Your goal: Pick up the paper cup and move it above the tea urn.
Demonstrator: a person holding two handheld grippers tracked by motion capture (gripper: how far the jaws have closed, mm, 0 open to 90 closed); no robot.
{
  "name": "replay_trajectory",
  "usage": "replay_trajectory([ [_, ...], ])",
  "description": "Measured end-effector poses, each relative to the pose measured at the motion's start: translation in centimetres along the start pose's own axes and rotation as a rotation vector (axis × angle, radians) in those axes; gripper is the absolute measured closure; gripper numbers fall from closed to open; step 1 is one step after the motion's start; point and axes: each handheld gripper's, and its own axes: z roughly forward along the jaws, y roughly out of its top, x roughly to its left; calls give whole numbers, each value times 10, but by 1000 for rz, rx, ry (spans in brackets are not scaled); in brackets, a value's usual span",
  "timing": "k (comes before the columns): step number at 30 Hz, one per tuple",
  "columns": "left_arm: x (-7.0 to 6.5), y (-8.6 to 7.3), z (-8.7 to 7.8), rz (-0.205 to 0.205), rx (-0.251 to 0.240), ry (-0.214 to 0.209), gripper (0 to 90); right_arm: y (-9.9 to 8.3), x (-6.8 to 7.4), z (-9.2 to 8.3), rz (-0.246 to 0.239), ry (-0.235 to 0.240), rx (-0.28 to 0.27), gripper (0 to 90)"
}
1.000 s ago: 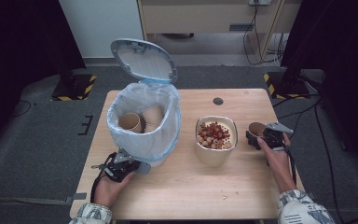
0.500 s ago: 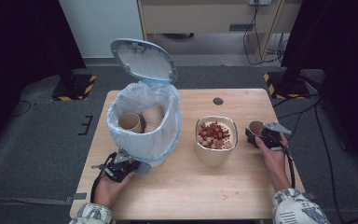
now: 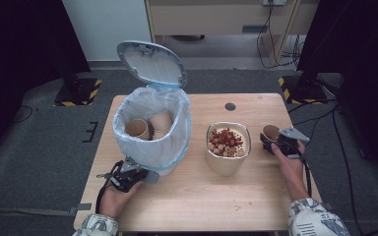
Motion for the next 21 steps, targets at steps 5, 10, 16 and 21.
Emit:
replay_trajectory([
  [5, -1, 0, 0, -1, 3, 4, 900, 13, 0, -12, -49, 22, -10, 291],
  [10, -1, 1, 0, -1, 4, 7, 900, 25, 0, -20, -84, 28, -21, 293],
  [16, -1, 0, 0, -6, 3, 5, 900, 42, 4, -28, -137, 30, -18, 300],
  [21, -1, 0, 0, -5, 1, 5, 900, 57, 3, -28, -163, 43, -32, 307],
])
